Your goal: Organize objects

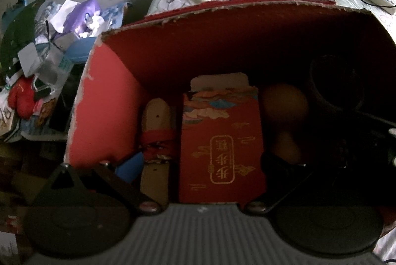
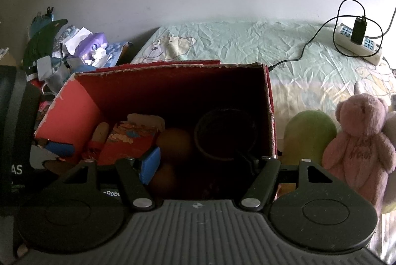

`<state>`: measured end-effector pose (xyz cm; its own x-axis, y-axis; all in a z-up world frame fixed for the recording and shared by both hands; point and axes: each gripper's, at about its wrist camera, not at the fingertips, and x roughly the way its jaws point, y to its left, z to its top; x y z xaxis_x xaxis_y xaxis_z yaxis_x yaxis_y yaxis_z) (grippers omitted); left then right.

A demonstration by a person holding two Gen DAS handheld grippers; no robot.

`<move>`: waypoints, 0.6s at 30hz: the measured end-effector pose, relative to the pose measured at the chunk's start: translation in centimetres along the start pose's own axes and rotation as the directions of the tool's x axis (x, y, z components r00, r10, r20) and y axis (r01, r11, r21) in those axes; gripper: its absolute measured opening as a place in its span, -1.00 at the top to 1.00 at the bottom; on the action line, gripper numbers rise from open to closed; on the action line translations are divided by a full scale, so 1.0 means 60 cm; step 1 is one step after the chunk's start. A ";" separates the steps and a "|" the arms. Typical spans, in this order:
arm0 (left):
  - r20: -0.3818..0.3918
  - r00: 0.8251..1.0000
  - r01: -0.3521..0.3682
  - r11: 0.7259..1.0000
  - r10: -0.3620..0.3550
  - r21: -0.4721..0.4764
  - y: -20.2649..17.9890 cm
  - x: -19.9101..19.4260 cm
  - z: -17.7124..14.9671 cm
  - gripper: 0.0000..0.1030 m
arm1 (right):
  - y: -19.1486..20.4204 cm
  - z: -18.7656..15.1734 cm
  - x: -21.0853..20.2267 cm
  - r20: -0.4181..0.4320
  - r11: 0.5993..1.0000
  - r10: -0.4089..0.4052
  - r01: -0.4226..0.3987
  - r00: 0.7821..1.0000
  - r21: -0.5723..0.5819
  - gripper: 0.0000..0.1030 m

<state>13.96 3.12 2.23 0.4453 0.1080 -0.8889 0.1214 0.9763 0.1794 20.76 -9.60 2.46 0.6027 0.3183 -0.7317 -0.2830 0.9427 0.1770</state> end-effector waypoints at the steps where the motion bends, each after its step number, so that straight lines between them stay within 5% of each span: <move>1: 0.000 1.000 0.000 1.000 0.000 0.001 -0.001 0.000 0.000 -0.96 | 0.000 0.000 0.000 0.001 1.000 0.000 0.000 1.000 0.000 -0.33; 18: 0.003 1.000 -0.007 1.000 0.007 0.005 -0.002 0.003 -0.001 -0.96 | 0.006 -0.002 0.000 0.004 1.000 -0.007 0.007 1.000 -0.024 -0.37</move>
<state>13.97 3.04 2.02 0.4484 0.1147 -0.8864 0.1222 0.9746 0.1879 20.57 -9.30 2.46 0.6077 0.3124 -0.7301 -0.2963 0.9422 0.1565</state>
